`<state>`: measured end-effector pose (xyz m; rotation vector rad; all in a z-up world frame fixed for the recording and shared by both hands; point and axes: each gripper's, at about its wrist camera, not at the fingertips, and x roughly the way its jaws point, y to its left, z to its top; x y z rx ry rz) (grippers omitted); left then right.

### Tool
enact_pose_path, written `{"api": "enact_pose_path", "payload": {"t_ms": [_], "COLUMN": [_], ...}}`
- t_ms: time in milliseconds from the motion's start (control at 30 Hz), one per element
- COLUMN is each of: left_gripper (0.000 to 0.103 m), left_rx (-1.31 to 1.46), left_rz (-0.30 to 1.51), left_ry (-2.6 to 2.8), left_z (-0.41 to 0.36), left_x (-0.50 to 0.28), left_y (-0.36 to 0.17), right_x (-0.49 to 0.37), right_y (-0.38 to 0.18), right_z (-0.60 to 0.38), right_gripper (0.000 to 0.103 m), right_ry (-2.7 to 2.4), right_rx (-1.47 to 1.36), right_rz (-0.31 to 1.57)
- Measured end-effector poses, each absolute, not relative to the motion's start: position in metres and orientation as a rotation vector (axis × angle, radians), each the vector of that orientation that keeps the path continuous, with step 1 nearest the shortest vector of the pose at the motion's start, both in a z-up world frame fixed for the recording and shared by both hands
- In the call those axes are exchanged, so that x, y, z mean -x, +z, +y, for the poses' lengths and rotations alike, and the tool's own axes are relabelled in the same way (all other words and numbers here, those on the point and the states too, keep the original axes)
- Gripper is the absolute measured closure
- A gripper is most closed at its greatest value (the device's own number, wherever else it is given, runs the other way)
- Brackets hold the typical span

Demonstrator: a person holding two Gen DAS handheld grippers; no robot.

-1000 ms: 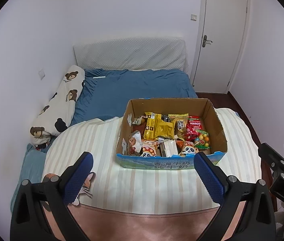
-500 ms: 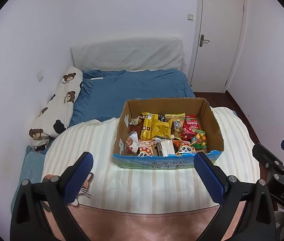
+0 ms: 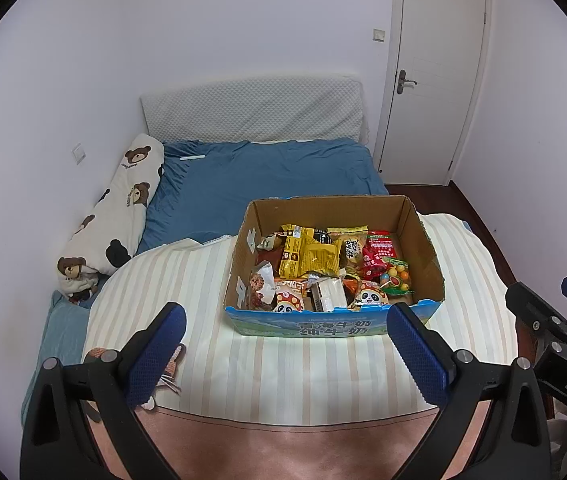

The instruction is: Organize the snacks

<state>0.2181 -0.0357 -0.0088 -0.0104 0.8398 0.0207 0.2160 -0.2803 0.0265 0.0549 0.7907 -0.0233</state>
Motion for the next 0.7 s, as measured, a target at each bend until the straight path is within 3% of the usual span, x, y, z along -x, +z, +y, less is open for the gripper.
{"api": "enact_pose_path", "payload": {"t_ms": [700], "left_gripper": [0.000], "left_rx": [0.010], "left_rz": [0.838], "left_ry": [0.016], "left_z": [-0.0368], "left_x": [-0.2187], "left_y": [-0.0090], "right_x": [-0.2110], "right_y": [0.0305], "right_z": [-0.2786], "right_gripper": [0.000], "right_ry": [-0.025], "right_rx": [-0.055], "right_rz": [0.792]}}
